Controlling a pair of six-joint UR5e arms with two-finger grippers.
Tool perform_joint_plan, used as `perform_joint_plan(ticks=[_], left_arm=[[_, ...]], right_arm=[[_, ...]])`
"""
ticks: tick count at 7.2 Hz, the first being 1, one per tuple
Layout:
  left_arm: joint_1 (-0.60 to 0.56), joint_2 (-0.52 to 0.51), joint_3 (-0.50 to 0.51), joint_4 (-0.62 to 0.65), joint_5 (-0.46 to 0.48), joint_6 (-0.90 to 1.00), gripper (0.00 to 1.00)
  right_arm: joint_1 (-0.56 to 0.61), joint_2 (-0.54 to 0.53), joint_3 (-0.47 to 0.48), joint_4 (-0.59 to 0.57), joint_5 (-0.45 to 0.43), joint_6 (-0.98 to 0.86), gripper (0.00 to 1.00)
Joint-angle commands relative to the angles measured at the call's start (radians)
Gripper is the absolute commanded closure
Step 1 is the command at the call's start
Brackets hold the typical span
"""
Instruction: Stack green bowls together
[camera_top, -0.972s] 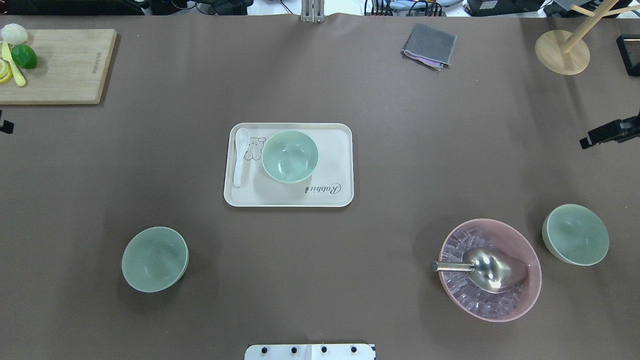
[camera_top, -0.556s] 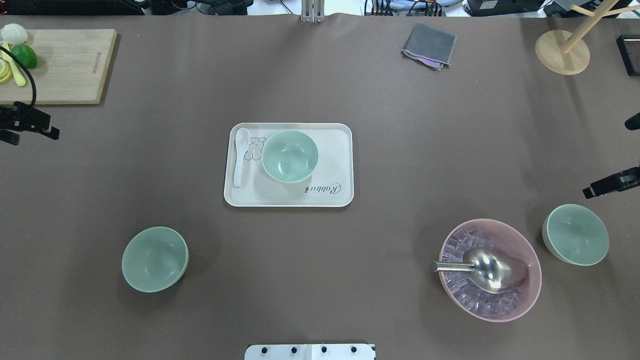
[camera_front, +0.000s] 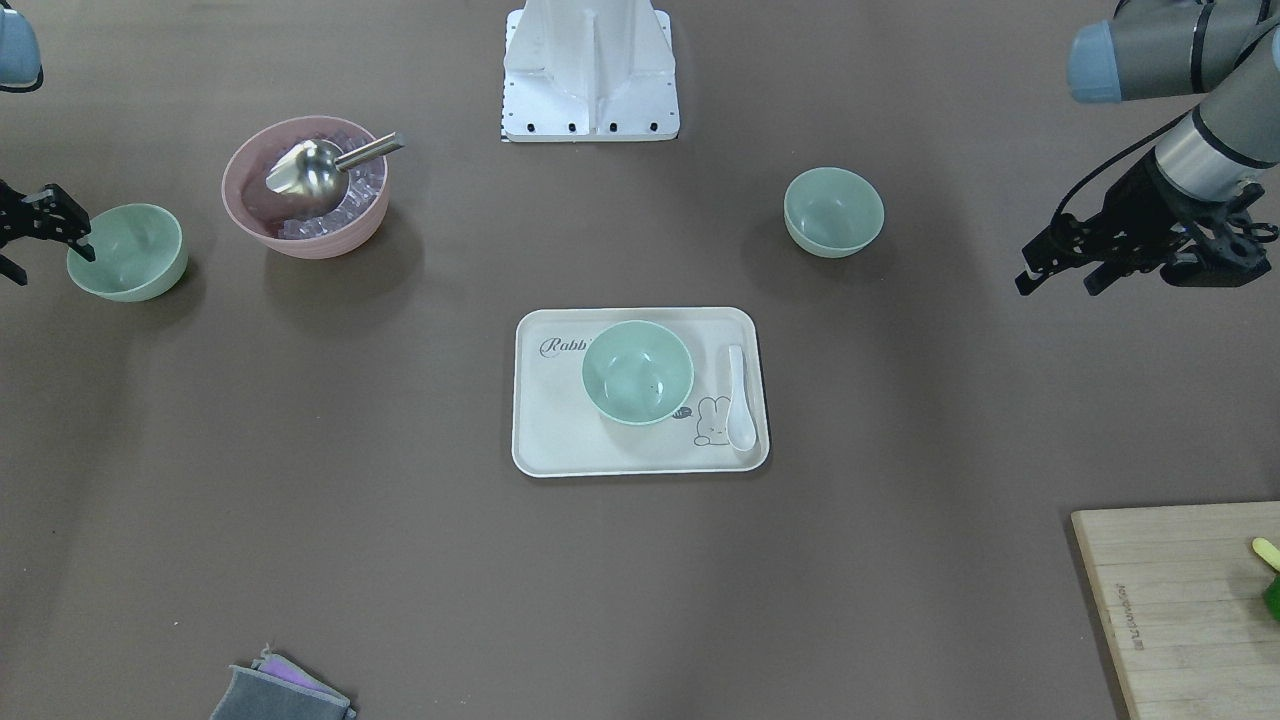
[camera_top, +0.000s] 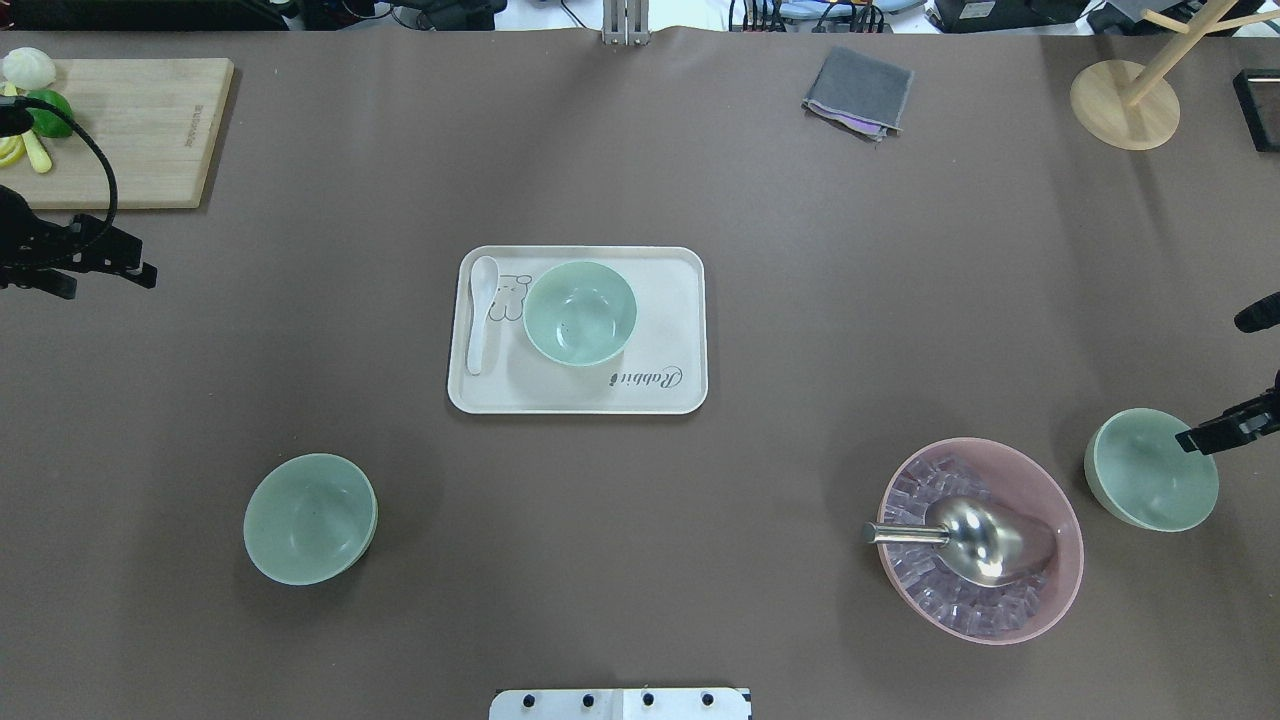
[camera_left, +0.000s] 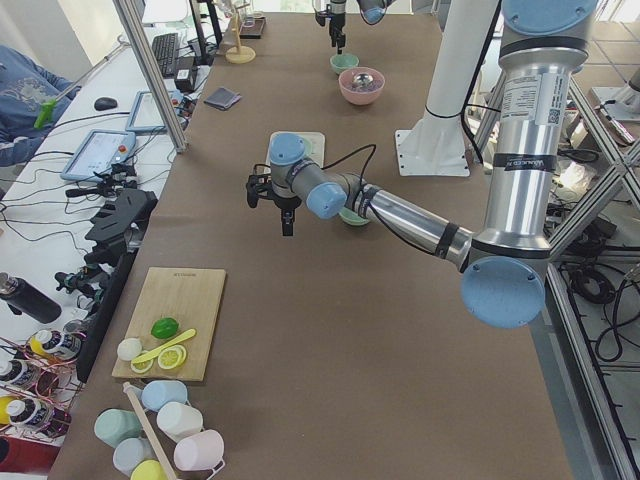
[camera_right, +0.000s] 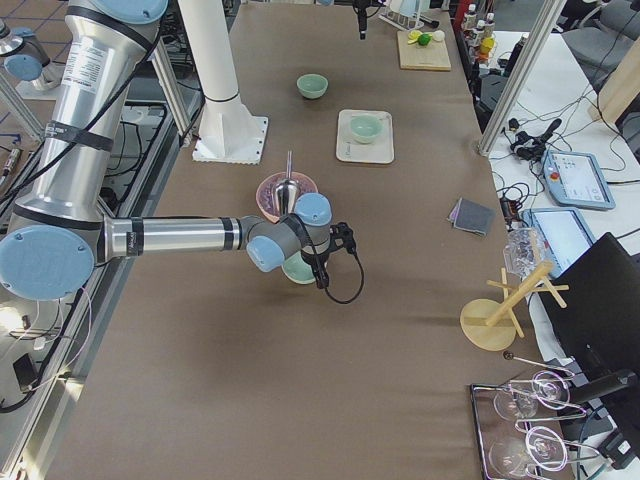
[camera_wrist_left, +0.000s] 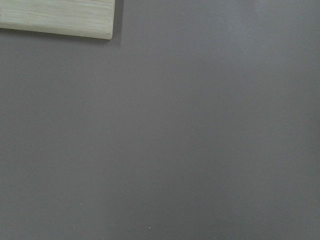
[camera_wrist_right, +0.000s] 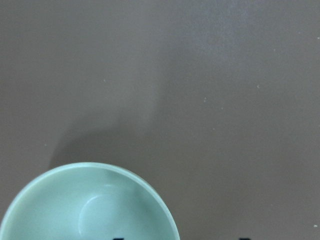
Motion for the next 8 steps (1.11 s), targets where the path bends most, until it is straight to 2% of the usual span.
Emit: perform_joint_plan(ticks=[1,2,4,5,6,7,8], left_arm=[[0.001,-0.003,0.002,0.0,0.001,-0.008,0.06],[0.001,-0.003,0.003,0.0,0.001,-0.008,0.06],[0.002,-0.003,0.006,0.0,0.001,-0.009,0.06],[0.004,-0.003,0.005,0.0,0.001,-0.02,0.05],[0.048,-0.003,-0.003,0.0,0.005,-0.098,0.04],[0.142,-0.013,-0.032,0.0,0.104,-0.19,0.04],[0.242,-0.011,-0.07,0.0,0.193,-0.282,0.04]], right_arm=[[-0.028,0.012,-0.045,0.01,0.001,-0.005,0.35],[-0.028,0.027,-0.054,0.009,0.008,0.008,0.96],[-0.03,0.029,-0.076,0.01,0.011,0.011,1.0],[-0.028,0.053,-0.042,-0.003,0.062,0.037,1.0],[0.028,0.122,-0.037,-0.061,0.099,0.089,1.0],[0.08,0.223,-0.036,-0.177,0.139,0.089,1.0],[0.114,0.373,-0.031,-0.355,0.146,0.089,1.0]])
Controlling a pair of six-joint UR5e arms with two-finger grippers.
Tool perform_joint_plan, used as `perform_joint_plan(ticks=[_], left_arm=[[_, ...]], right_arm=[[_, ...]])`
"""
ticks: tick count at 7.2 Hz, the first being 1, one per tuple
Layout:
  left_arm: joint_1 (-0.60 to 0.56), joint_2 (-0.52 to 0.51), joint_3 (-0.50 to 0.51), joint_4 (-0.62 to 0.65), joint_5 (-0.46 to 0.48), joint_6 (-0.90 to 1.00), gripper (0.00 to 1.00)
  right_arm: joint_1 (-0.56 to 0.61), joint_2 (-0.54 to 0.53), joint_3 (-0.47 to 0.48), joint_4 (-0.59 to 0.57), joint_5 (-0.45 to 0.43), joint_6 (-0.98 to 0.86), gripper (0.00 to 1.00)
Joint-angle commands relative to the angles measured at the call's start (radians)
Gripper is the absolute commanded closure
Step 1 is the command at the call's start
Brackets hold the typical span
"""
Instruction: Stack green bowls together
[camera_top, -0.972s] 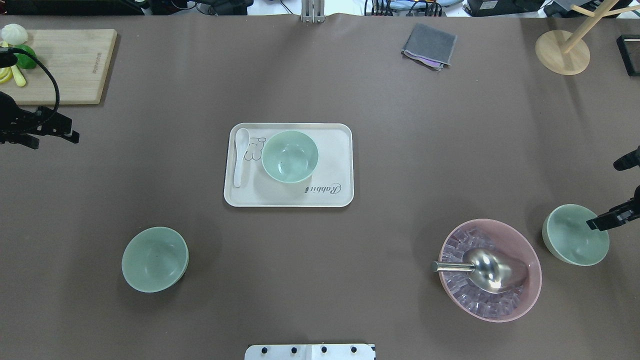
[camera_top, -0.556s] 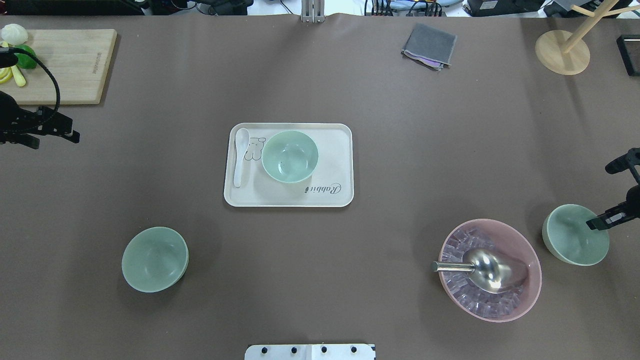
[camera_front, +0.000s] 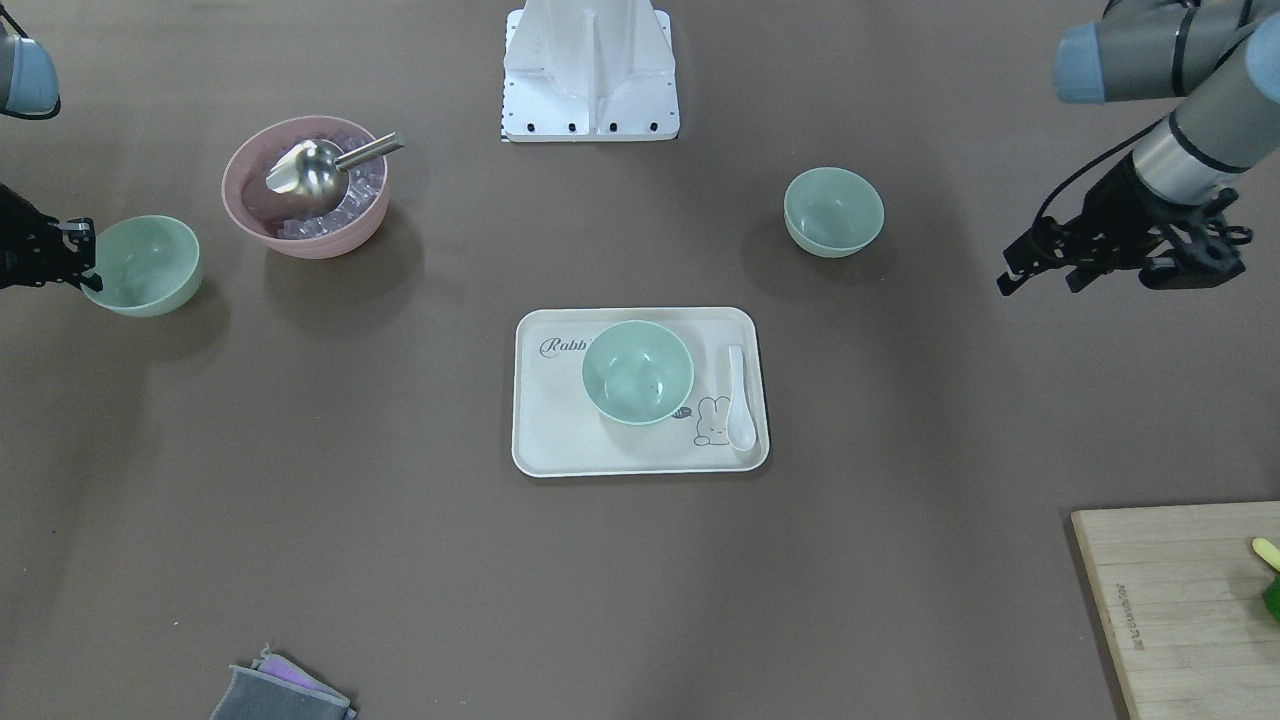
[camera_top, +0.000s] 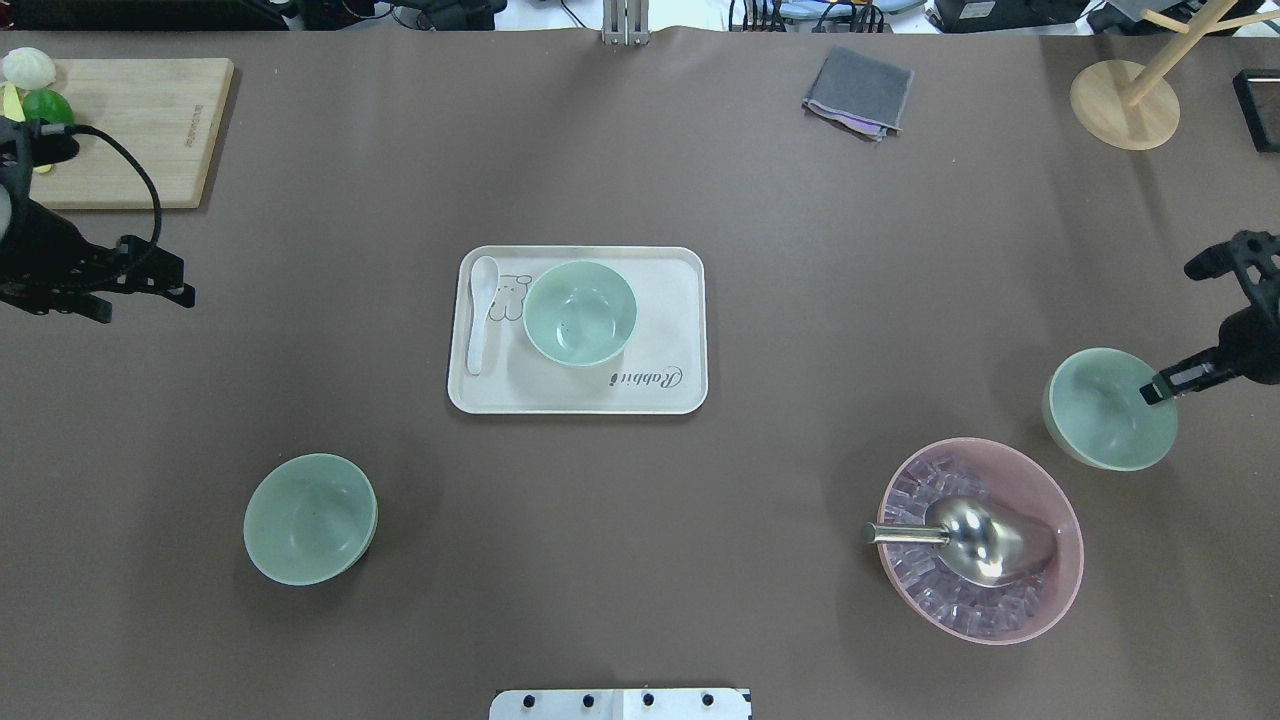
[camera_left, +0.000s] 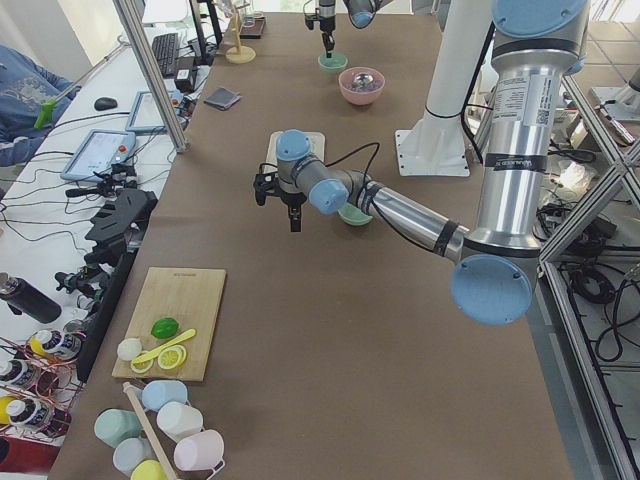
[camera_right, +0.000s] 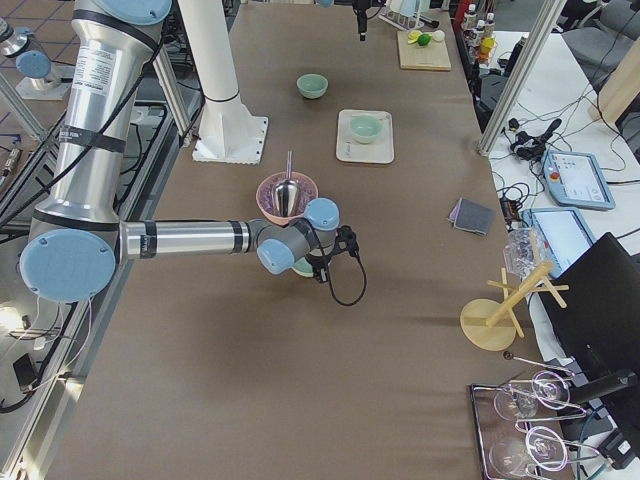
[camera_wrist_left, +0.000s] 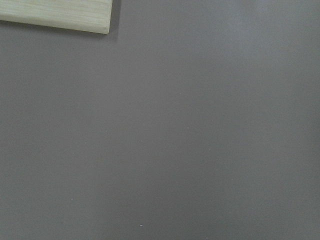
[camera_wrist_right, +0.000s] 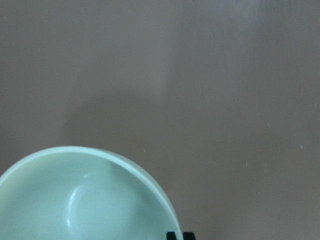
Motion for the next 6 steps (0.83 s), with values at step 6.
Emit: perform_joint_plan(ticks=[6], left_arm=[[0.411,0.083,-0.133,0.002,0.191,-0.18,0.19]], right_arm=[[-0.091,0.565,-0.016,-0.45,-0.023,0.24,1.0]])
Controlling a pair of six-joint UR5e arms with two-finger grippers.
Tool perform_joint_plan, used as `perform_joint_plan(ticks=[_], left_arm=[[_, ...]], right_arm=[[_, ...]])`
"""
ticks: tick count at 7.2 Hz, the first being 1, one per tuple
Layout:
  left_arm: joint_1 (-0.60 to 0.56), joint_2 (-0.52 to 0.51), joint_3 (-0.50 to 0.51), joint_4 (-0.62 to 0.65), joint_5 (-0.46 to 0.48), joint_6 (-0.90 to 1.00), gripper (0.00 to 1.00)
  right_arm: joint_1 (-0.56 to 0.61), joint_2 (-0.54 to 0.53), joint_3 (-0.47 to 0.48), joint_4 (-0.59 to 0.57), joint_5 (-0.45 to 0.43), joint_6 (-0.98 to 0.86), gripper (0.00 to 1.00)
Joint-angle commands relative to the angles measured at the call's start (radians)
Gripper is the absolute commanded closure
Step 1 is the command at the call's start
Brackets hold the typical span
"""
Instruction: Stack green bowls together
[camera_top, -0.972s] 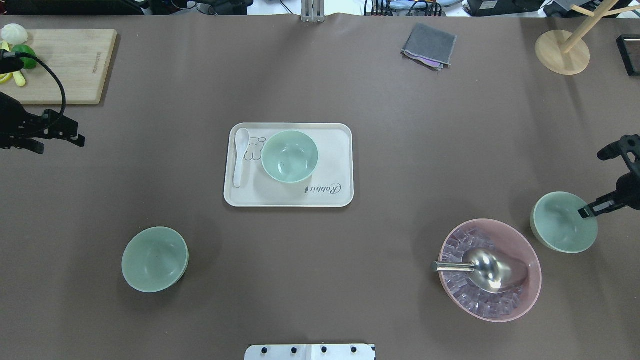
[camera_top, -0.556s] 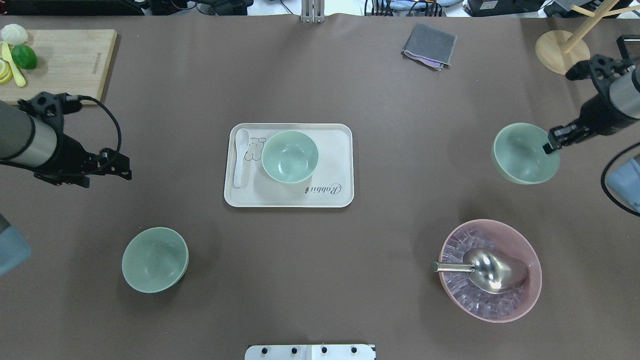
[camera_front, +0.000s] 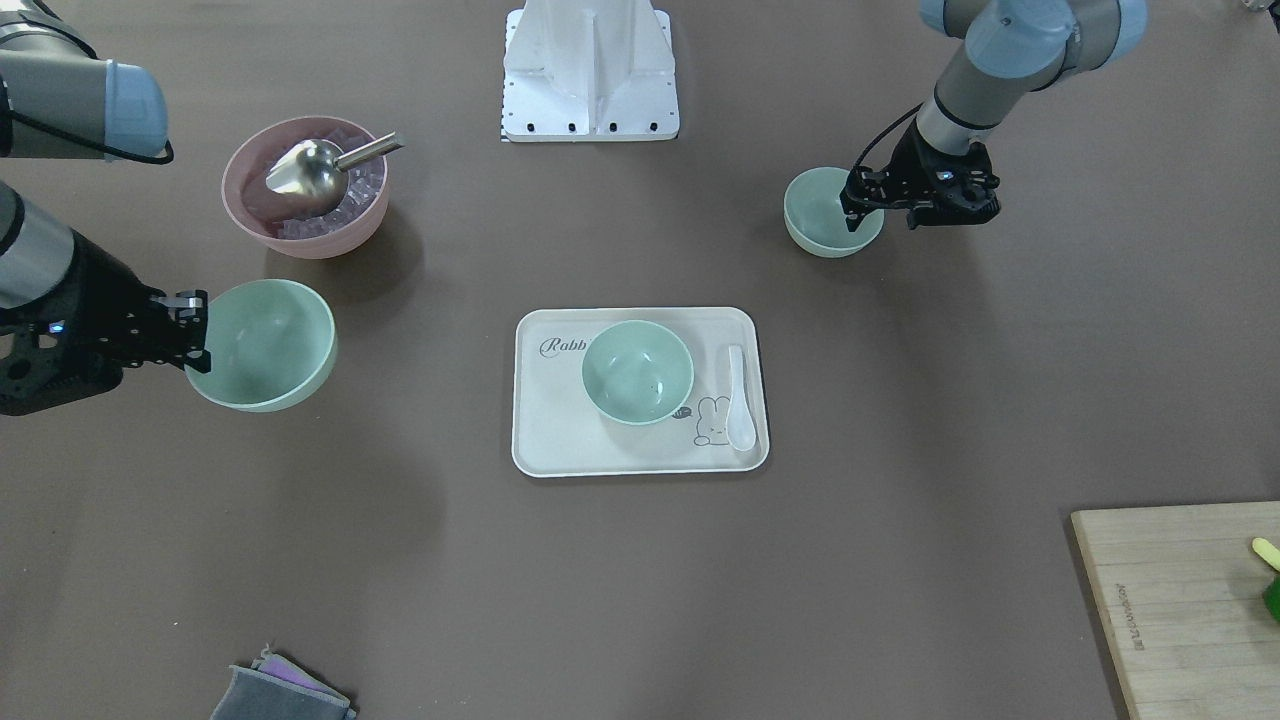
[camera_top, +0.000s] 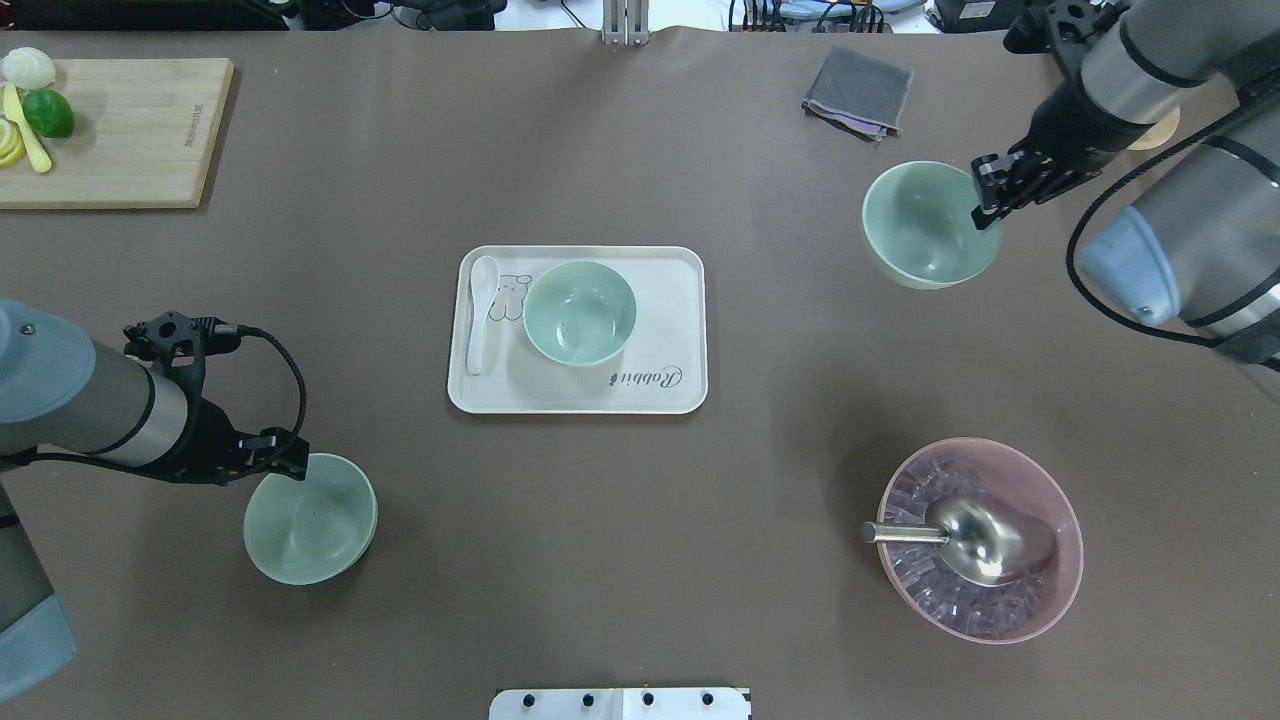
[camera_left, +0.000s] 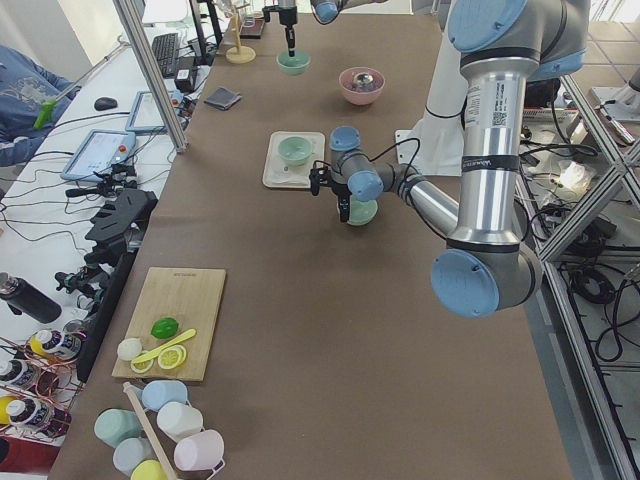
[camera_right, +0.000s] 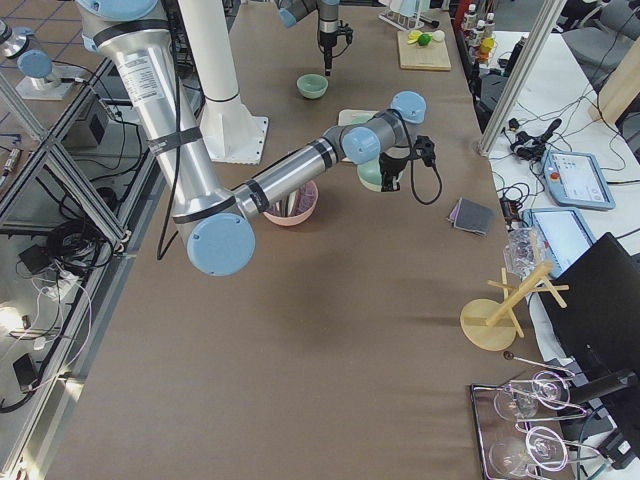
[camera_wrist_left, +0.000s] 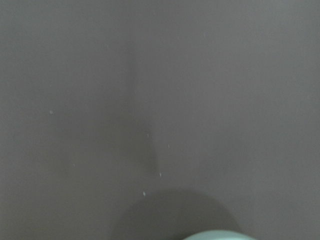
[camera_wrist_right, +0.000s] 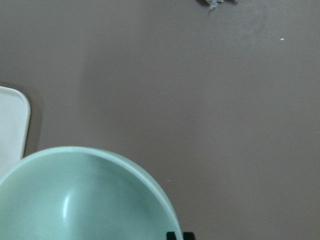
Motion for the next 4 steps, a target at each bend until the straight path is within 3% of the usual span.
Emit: perform_joint_plan(ticks=[1,2,3,4], left_arm=[[0.054,0.009,-0.001,0.002,0.003,-0.003,0.31],[0.055,0.009,-0.001,0.002,0.003,-0.003,0.49],[0.055,0.011,0.001,0.002,0.003,-0.003,0.58],[0.055,0.017,0.001,0.0,0.003,-0.003,0.58]], right_arm=[[-0.161,0.117,-0.002,0.002,-0.097,0.224,1.0],[-0.23,0.156,-0.007,0.006,-0.144,0.301,1.0],[-0.283,0.184,-0.01,0.006,-0.188,0.349,1.0],[-0.317,0.214,-0.017,0.006,-0.21,0.392,1.0]])
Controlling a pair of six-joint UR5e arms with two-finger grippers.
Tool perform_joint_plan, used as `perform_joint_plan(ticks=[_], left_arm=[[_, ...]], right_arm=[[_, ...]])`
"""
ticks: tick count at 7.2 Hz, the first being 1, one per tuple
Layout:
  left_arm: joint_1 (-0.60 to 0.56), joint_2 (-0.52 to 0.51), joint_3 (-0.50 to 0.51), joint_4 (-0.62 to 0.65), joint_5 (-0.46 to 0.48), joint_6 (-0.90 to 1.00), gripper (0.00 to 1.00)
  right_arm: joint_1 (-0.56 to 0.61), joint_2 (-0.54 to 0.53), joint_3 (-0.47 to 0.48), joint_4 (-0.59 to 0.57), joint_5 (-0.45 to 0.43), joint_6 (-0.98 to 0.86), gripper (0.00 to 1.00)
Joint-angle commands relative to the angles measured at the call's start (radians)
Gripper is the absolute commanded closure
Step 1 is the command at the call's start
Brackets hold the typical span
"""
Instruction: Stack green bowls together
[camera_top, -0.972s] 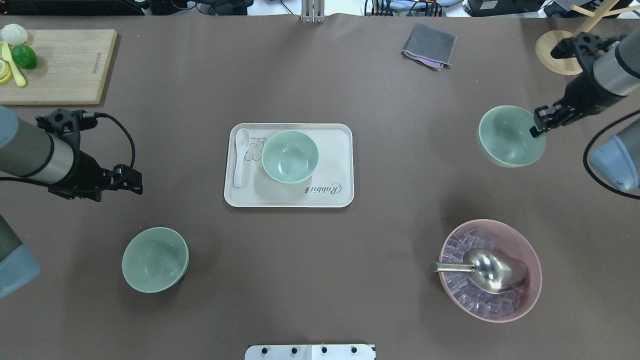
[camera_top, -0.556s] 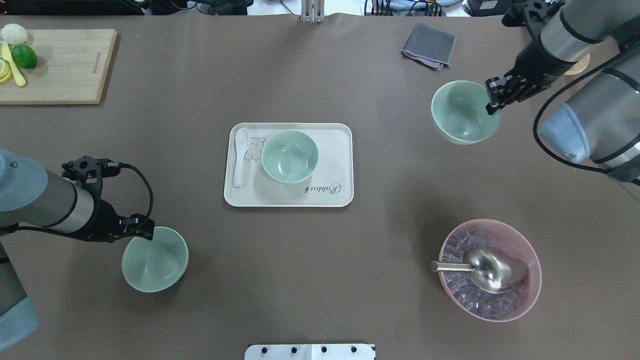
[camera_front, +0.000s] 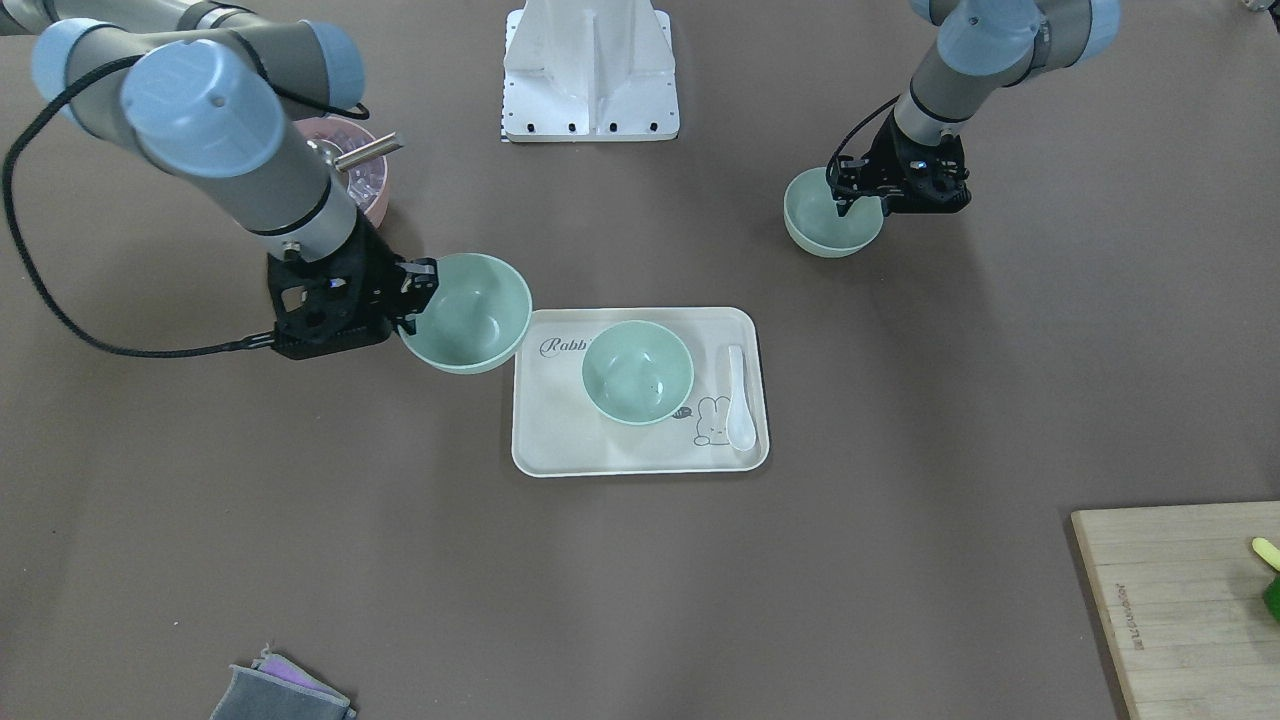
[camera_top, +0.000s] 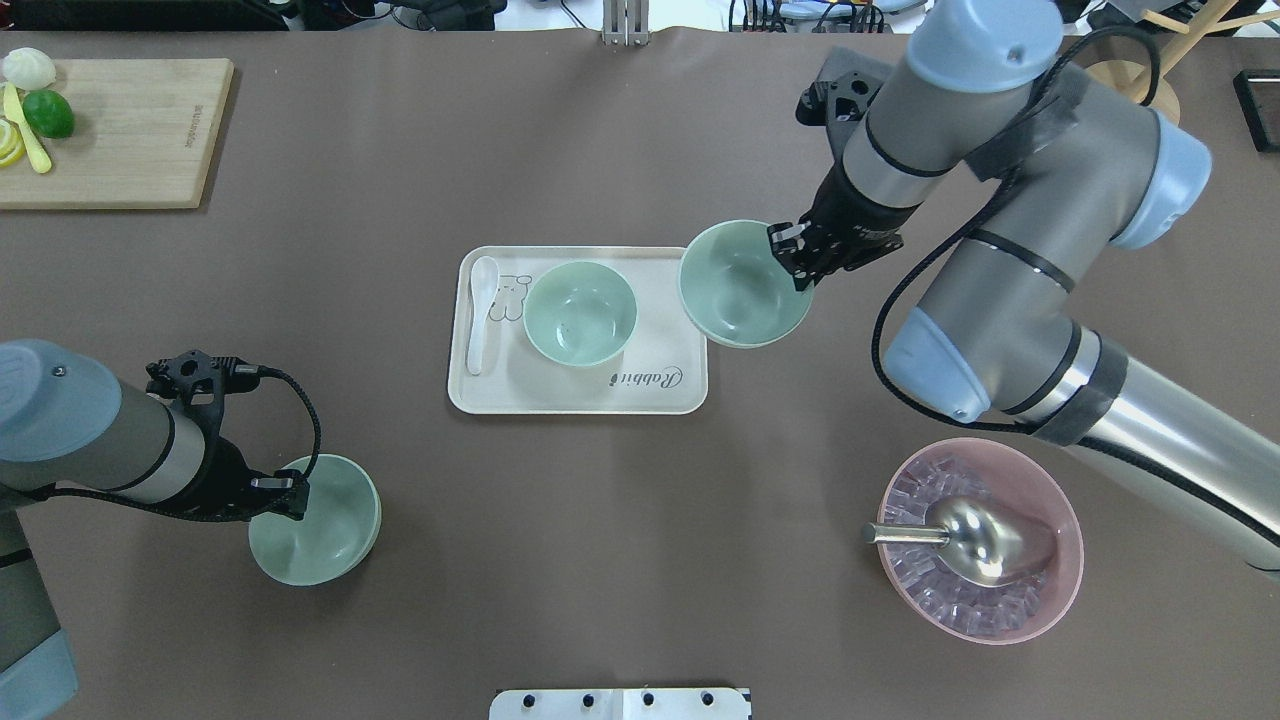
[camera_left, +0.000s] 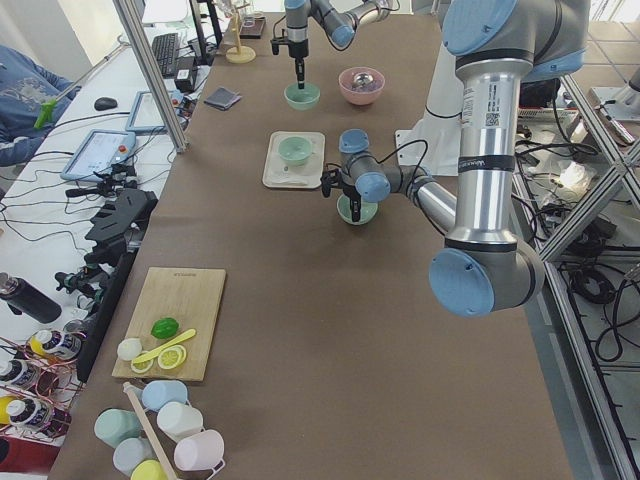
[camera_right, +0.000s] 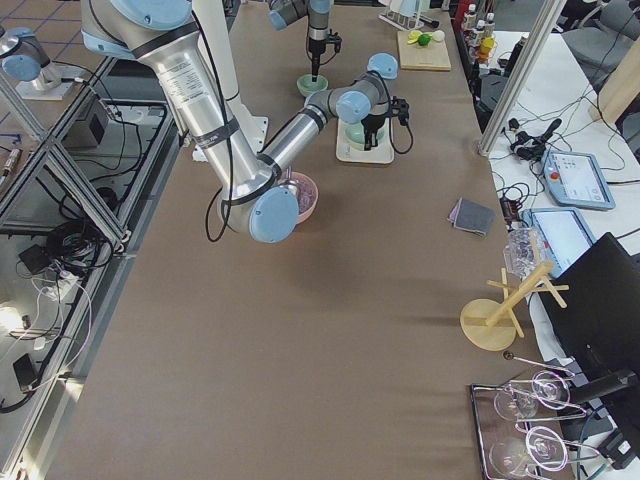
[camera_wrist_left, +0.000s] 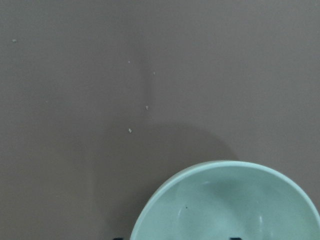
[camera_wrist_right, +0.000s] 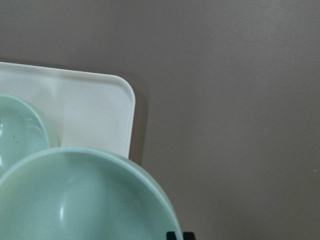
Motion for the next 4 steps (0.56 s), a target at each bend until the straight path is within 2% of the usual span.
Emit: perform_joint_plan(ticks=[1,2,3,4], left_arm=[[0.001,0.007,0.005,-0.001,0.0,0.002,0.55],[0.0,0.007,0.007,0.0,0.0,0.002,0.55],[-0.014,0.01,-0.001,0.0,-0.001,0.002,0.28],[-0.013,0.016,0.005,0.0,-0.001,0.002,0.27]], right_arm=[[-0.085,0.065,-0.027,0.001,-0.064,0.073,1.0],[-0.117,0.072,-0.038,0.004,-0.103,0.079,1.0],[-0.129,0.075,-0.062,0.06,-0.112,0.116,1.0],[-0.145,0.075,-0.105,0.129,-0.115,0.162,1.0]])
